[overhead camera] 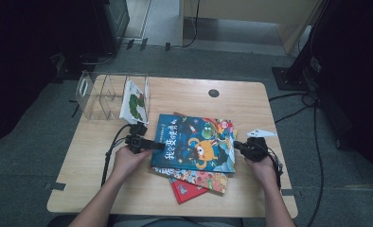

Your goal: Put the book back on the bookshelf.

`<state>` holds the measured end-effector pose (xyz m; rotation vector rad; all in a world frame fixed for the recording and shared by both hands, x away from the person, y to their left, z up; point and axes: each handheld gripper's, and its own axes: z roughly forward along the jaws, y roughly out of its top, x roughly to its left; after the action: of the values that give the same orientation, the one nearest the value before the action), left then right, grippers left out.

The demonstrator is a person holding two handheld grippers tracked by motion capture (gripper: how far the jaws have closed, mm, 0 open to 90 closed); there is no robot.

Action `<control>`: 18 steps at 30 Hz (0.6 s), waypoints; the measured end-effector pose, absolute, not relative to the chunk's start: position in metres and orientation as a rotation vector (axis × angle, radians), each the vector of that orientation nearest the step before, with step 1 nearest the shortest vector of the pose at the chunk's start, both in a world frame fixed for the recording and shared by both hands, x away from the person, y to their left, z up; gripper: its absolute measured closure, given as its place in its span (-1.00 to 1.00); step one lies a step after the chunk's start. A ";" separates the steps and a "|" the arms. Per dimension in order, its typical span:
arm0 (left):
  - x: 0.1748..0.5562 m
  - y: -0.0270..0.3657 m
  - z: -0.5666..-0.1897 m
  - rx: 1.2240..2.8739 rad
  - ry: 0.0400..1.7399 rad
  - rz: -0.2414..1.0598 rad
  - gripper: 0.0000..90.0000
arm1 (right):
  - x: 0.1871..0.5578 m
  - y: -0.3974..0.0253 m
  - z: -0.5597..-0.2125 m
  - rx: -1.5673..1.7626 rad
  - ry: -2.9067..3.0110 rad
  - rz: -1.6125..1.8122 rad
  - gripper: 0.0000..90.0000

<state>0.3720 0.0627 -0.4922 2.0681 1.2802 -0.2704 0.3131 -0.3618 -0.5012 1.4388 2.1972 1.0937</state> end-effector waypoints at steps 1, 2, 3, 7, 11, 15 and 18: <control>0.372 0.063 -0.491 2.073 1.281 -0.272 0.02 | 0.313 -0.362 -0.501 1.440 2.198 1.092 1.00; 0.371 0.063 -0.490 2.078 1.280 -0.281 0.03 | 0.313 -0.362 -0.501 1.440 2.199 1.093 1.00; 0.370 0.064 -0.489 2.080 1.278 -0.286 0.05 | 0.313 -0.362 -0.501 1.441 2.197 1.094 1.00; 0.368 0.065 -0.488 2.089 1.279 -0.305 0.07 | 0.314 -0.362 -0.502 1.429 2.198 1.096 1.00; 0.369 0.066 -0.490 2.071 1.280 -0.281 0.05 | 0.319 -0.362 -0.502 1.445 2.159 1.114 1.00; 0.370 0.067 -0.492 2.063 1.282 -0.277 0.01 | 0.324 -0.361 -0.503 1.458 2.143 1.112 1.00; 0.371 0.066 -0.494 2.065 1.290 -0.265 -0.03 | 0.327 -0.362 -0.504 1.462 2.134 1.128 1.00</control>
<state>0.3712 0.0661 -0.4941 2.0654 1.2896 -0.2653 0.3269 -0.3623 -0.5037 1.4622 2.1342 1.1280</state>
